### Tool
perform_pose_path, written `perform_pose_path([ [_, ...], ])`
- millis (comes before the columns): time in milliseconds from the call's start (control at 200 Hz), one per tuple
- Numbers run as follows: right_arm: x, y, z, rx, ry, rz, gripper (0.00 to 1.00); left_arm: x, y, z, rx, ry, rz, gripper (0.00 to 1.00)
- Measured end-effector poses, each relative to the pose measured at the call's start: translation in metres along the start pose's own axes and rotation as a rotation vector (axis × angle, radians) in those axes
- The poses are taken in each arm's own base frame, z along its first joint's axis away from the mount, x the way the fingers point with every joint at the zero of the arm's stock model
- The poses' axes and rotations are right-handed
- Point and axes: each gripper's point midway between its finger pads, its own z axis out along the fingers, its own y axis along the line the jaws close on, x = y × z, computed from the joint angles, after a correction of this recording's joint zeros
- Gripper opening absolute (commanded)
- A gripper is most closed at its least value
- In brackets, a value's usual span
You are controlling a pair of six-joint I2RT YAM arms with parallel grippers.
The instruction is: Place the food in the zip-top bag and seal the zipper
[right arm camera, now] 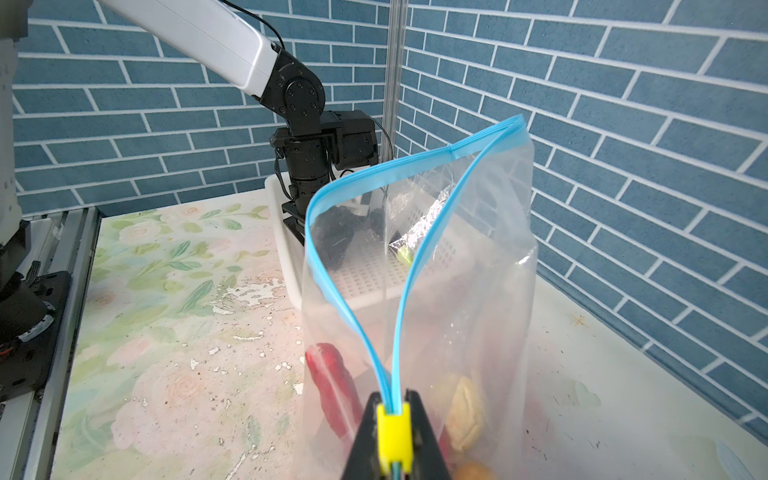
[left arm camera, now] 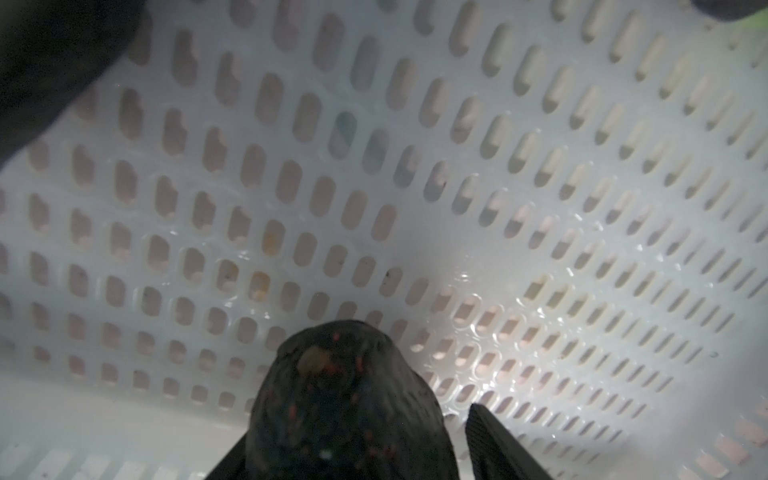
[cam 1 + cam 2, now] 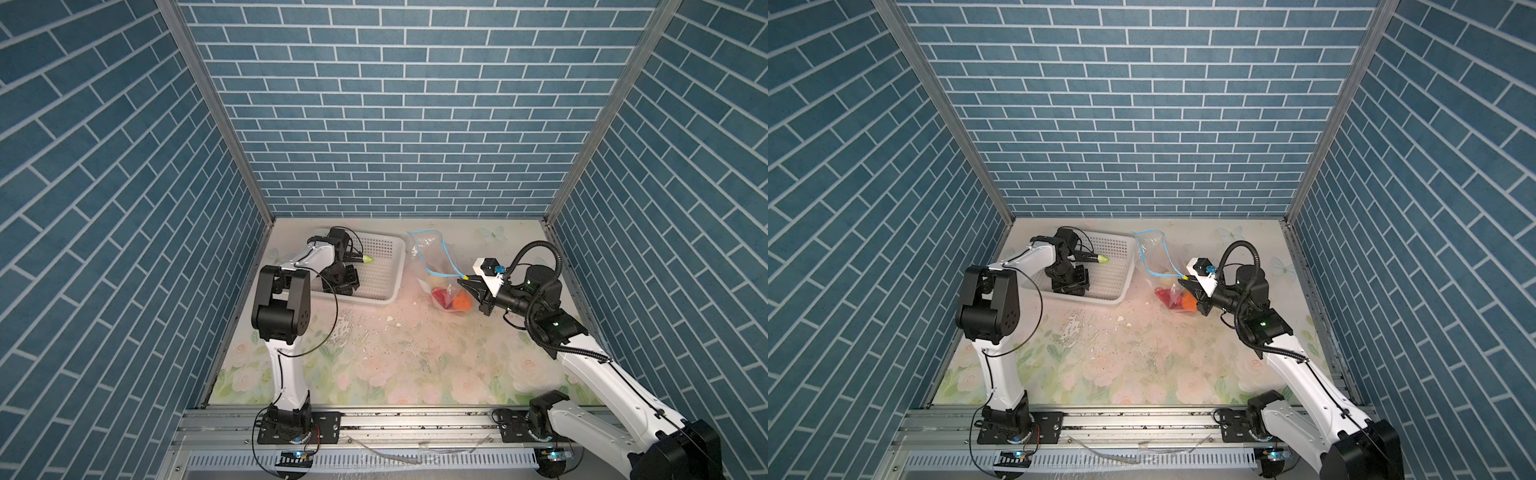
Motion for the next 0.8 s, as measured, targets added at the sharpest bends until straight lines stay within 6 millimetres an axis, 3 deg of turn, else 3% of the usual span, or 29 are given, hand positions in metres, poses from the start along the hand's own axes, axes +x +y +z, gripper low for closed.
perform_pose_path([
  [460, 0.0029, -0.0006, 0.0019, -0.002, 0.008, 0.012, 0.0, 0.0021, 0.0034, -0.0006, -0.018, 0.008, 0.009, 0.56],
  [800, 0.0033, -0.0005, 0.0025, -0.005, 0.009, 0.014, 0.0, 0.0009, -0.0016, -0.0053, -0.001, 0.008, 0.013, 0.38],
])
